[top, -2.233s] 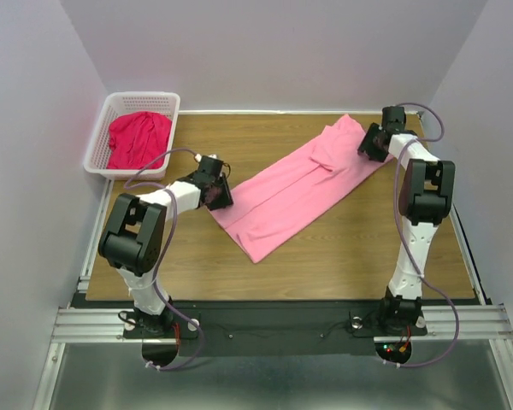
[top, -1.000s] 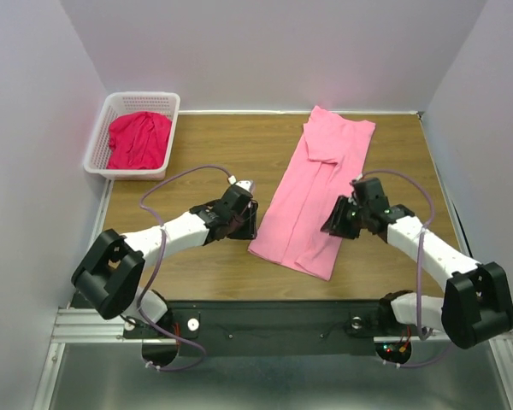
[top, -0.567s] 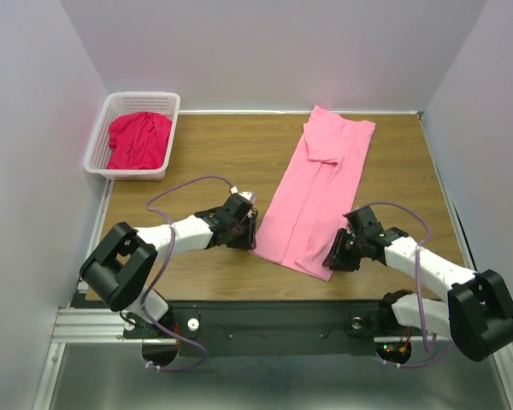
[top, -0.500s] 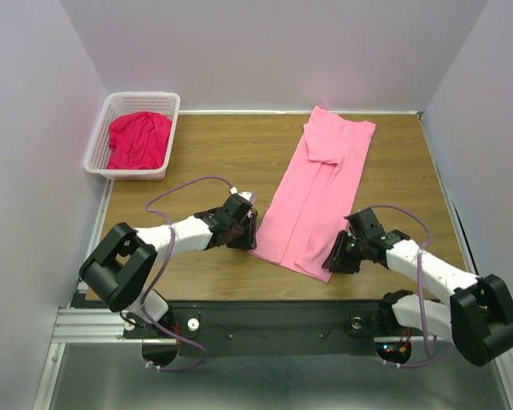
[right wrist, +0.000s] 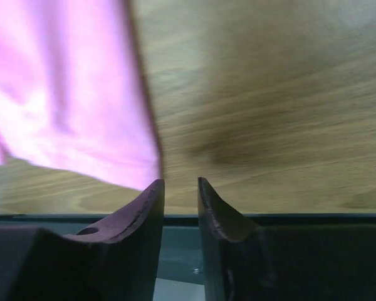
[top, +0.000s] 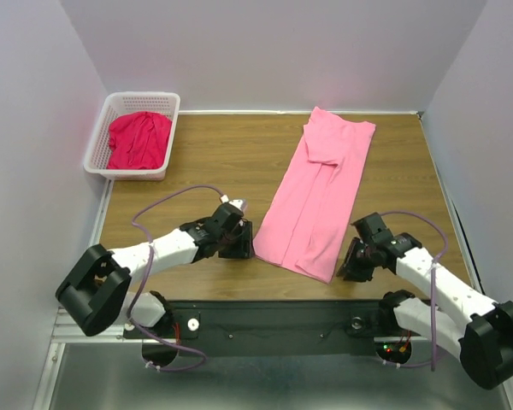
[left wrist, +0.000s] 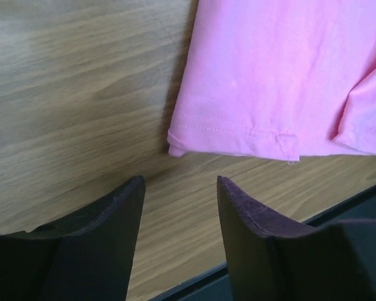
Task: Fold and stack the t-shirts
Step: Fold the tshirt
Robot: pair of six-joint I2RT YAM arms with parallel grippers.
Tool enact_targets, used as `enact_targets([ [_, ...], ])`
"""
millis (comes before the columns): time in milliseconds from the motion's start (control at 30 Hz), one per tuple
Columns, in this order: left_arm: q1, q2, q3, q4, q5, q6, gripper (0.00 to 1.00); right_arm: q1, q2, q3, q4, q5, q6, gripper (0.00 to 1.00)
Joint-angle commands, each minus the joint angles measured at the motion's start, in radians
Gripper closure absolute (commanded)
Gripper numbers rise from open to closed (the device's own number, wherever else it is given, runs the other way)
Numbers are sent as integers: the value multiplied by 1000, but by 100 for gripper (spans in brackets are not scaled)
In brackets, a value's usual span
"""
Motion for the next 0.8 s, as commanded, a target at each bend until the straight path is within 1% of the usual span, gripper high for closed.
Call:
enact_targets([
  [0, -2, -57, 38, -65, -89, 12, 36, 4, 9, 141, -12, 36, -38, 69],
  [33, -2, -53, 61, -80, -143, 29, 34, 4, 73, 193, -7, 25, -74, 72],
  [133, 0, -24, 90, -83, -167, 44, 33, 15, 165, 271, 48, -15, -108, 76],
  [200, 1, 6, 115, -78, -170, 59, 33, 25, 240, 297, 80, -15, -108, 77],
  [233, 1, 15, 124, -81, -171, 64, 33, 30, 263, 311, 80, -9, -110, 78],
  [300, 1, 36, 145, -83, -171, 70, 33, 44, 316, 319, 80, -9, -110, 79],
  [600, 1, 81, 159, -75, -164, 82, 33, 75, 328, 120, 110, -4, -62, 79],
  [767, 1, 87, 150, -71, -161, 84, 33, 81, 334, 65, 90, 17, -39, 80],
])
